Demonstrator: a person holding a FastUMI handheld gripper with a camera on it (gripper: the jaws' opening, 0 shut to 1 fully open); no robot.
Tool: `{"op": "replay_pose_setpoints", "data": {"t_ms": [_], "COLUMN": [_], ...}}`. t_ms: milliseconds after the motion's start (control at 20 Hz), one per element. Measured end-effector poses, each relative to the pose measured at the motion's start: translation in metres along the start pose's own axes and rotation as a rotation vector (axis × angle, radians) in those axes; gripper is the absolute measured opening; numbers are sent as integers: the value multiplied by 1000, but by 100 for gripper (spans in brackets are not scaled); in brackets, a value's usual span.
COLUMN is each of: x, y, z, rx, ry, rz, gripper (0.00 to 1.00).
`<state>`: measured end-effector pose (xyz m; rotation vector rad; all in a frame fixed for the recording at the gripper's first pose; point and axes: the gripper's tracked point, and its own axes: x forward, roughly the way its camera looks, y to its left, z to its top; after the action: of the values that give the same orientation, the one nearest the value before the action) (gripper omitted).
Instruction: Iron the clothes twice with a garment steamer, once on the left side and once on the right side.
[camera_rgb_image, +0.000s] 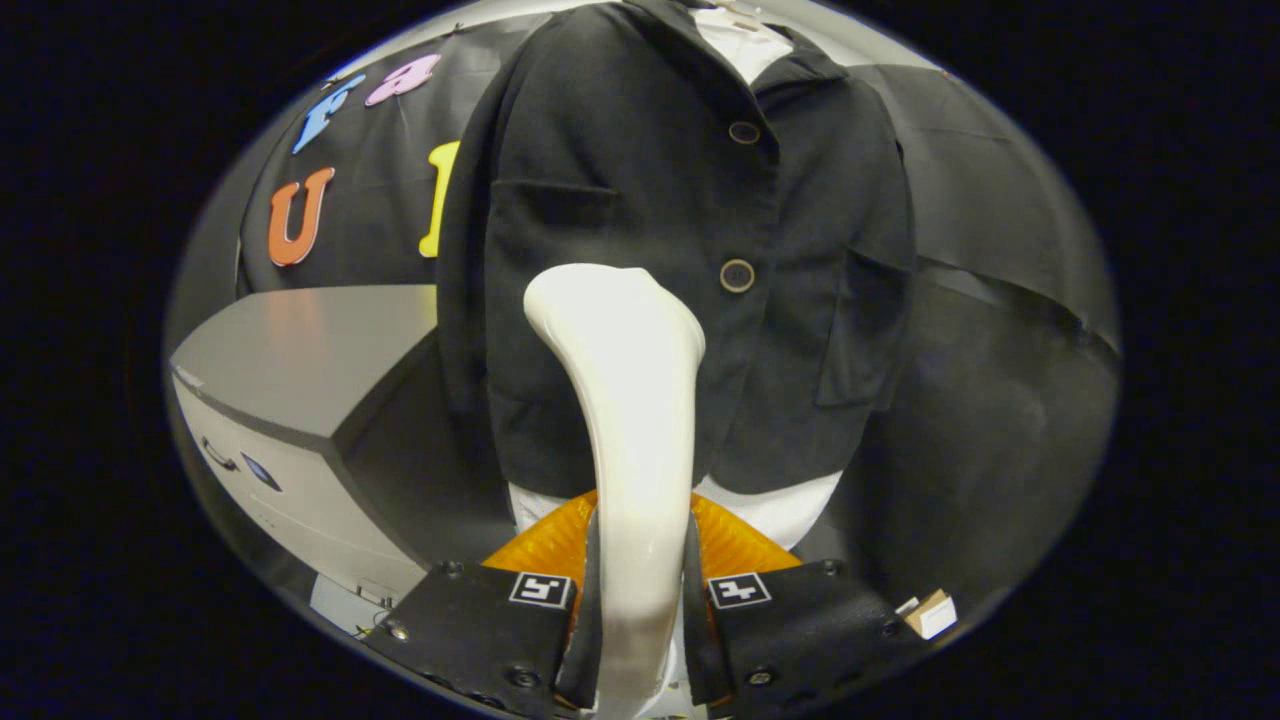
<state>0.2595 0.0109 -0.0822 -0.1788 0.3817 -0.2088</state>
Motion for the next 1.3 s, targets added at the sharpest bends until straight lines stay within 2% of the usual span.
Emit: {"op": "replay_pose_setpoints", "data": {"t_ms": [350,850,1050,1300], "x": [9,13,3,-51], "y": [9,12,9,-9], "z": [-52,-104,-93,-66], "rx": [19,46,101,167], "ry": [123,228,197,92], "rz": [-4,-23,-33,-52], "gripper": [37,37,37,37]}}
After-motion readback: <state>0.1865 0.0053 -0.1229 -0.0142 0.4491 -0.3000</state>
